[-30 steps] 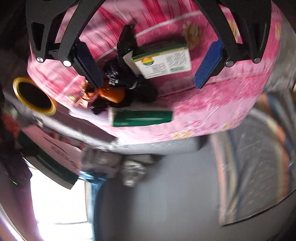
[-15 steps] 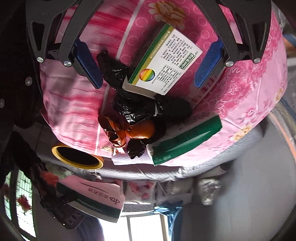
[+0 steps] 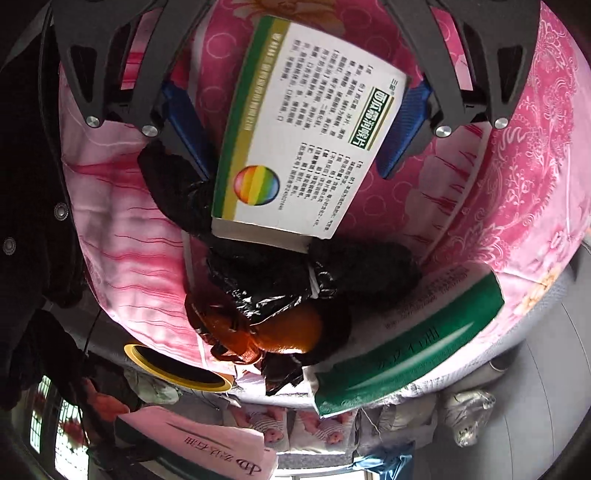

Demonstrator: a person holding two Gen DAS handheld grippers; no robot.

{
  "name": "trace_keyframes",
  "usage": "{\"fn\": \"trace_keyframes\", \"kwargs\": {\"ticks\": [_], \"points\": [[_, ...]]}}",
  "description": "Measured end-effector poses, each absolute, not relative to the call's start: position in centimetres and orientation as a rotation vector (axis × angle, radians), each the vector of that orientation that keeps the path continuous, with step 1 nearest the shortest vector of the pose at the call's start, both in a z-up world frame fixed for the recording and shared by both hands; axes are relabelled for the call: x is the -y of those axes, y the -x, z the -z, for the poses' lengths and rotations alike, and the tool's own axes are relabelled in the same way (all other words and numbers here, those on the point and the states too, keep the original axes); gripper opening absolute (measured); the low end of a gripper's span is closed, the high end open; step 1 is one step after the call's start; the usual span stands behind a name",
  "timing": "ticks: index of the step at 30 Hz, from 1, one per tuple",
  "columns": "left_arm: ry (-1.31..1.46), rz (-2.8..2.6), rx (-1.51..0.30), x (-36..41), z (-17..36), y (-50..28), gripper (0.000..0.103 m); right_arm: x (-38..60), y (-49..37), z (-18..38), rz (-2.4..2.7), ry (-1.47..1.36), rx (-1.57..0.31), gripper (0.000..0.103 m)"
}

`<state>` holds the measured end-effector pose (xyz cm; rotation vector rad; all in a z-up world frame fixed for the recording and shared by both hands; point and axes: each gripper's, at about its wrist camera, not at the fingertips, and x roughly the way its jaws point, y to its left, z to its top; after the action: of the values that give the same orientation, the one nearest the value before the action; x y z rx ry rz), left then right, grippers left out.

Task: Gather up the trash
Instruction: 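Grasp the white medicine box with the left tool while the right tool holds the tissue pack, then carry the tissue pack over the bin and open the right tool while the left carries the box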

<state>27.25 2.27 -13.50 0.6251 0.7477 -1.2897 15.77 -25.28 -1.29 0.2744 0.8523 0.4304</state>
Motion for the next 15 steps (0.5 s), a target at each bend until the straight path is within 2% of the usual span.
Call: {"fn": "trace_keyframes", "kwargs": {"ticks": [4, 7, 15], "points": [[-0.586, 1.297, -0.736, -2.7, 13.2, -27.4, 0.07, 25.1, -15.7, 1.3, -0.443, -0.277, -0.852, 0.079], [-0.56, 1.286, -0.716, -3.6, 12.4, -26.8, 0.065, 25.1, -15.1, 1.1, -0.453, -0.277, -0.841, 0.079], [-0.423, 1.199, -0.513, -6.3, 6.2, -21.4, 0.064, 26.7, -13.1, 1.1, -0.503, -0.336, -0.794, 0.079]]}}
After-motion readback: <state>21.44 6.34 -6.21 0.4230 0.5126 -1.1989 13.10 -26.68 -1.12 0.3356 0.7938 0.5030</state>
